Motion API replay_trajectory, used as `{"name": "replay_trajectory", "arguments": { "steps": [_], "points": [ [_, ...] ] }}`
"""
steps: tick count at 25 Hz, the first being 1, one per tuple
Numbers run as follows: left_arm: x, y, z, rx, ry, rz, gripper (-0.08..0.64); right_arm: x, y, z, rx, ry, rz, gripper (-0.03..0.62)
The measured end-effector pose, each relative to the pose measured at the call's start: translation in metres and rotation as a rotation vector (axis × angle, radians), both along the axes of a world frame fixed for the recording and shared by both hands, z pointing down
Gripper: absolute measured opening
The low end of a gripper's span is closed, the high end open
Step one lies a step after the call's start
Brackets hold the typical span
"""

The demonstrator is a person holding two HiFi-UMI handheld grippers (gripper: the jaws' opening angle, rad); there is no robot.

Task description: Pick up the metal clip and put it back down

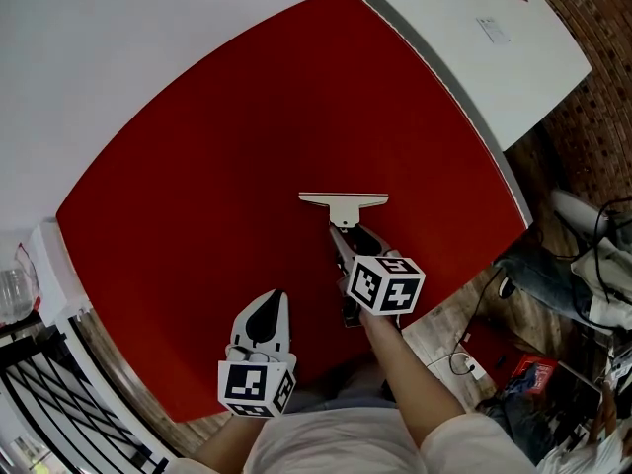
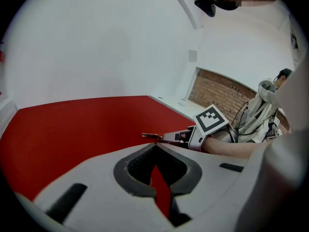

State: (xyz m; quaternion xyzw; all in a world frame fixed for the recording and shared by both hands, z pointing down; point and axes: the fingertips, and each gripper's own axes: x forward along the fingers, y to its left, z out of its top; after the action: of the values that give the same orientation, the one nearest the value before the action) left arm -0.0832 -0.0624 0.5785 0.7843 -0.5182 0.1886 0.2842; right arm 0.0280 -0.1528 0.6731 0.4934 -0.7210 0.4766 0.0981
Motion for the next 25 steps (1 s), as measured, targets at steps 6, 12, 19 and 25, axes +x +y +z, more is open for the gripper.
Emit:
{"name": "replay_trajectory", "arguments": {
  "steps": [6, 12, 19, 25],
  "points": [
    [-0.004, -0.002, 0.002, -0.001, -0.008, 0.000, 0.006, 0.002, -0.006, 0.004, -0.036, -0.040, 0.074, 0.164],
    [-0.005, -0.004, 0.004, -0.012, -0.009, -0.001, 0.006, 0.004, -0.011, 0.004, -0.039, -0.036, 0.077, 0.157],
    [-0.006, -0.005, 0.004, -0.014, -0.008, -0.009, 0.006, 0.007, -0.020, -0.012, 0.005, -0.100, 0.117, 0.071],
    [-0.007, 0.001, 0.003, -0.015, -0.004, -0.004, 0.006, 0.003, -0.021, -0.024, 0.036, -0.132, 0.114, 0.034]
  ]
}}
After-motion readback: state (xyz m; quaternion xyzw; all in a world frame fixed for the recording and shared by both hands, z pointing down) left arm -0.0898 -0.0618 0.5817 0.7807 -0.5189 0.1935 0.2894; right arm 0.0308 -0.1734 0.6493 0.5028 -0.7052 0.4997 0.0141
